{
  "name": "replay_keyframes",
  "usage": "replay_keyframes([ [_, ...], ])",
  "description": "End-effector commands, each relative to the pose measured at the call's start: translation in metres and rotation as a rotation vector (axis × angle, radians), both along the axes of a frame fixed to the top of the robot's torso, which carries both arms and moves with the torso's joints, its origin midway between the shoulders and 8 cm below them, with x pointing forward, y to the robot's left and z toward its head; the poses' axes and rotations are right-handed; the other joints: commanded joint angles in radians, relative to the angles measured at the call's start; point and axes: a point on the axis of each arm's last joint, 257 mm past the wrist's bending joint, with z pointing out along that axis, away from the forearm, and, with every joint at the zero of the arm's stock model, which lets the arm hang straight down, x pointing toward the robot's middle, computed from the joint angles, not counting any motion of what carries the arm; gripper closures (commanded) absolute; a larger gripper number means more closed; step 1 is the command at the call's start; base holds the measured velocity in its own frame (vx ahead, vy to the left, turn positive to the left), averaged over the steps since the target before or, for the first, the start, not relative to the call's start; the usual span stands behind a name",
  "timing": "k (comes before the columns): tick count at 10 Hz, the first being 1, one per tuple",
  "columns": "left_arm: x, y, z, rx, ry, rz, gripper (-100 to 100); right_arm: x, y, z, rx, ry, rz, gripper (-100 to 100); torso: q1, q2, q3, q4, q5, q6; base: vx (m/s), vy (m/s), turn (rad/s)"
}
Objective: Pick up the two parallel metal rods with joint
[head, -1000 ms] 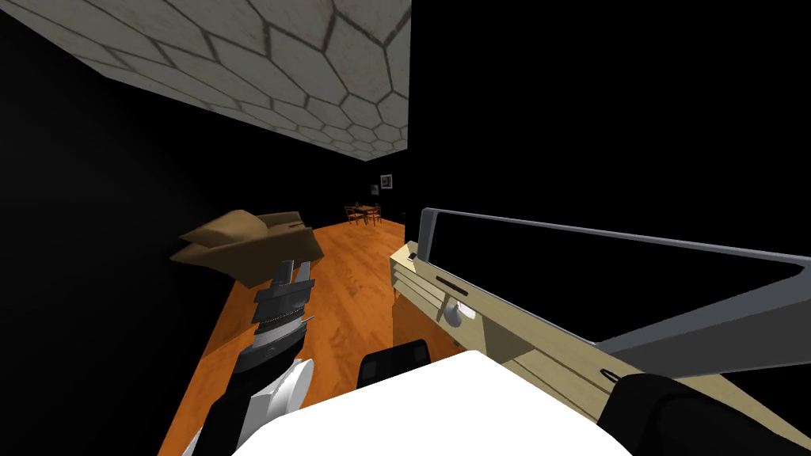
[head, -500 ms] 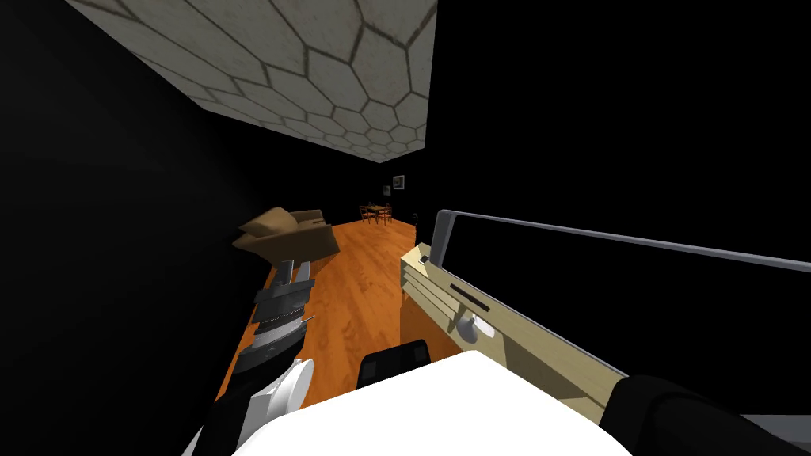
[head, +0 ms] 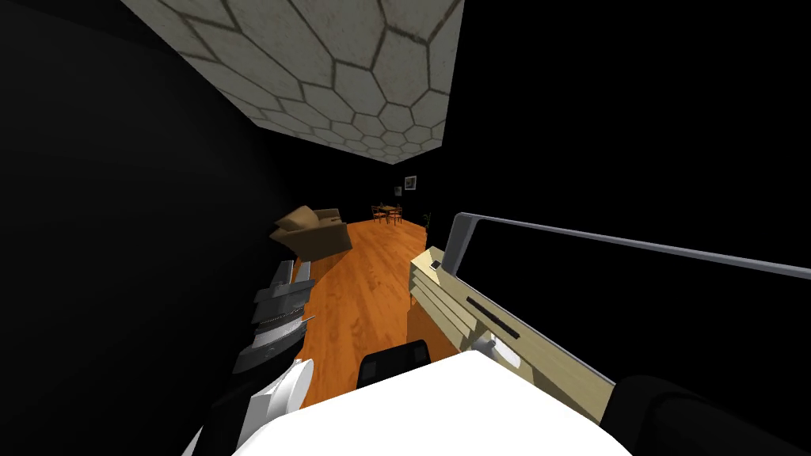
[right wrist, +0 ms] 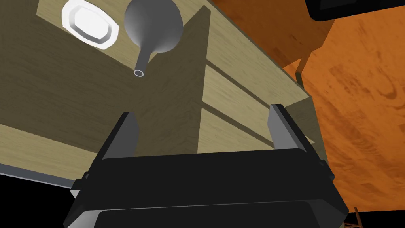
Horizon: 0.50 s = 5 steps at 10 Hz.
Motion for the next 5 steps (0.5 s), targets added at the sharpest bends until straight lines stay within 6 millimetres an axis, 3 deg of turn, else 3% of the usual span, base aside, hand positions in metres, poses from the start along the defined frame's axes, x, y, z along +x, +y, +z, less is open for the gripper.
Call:
replay_keyframes([
  [1,0.000,0.000,0.000,0.000,0.000,0.000,0,-0.019,-0.024,0.007,-0.054,0.062,0.059,-100,0.000,0.000,0.000,0.000,0.000,0.000,0.124,0.038,0.372],
  [3,0.000,0.000,0.000,0.000,0.000,0.000,0,-0.037,-0.057,0.017,-0.115,0.128,0.131,-100,0.000,-0.003,-0.002,-0.001,0.000,0.000,0.152,0.010,0.306],
  [5,0.000,0.000,0.000,0.000,0.000,0.000,0,-0.049,-0.082,0.027,-0.160,0.179,0.190,-100,-0.003,-0.004,-0.002,-0.001,-0.001,0.000,0.162,-0.045,0.284],
])
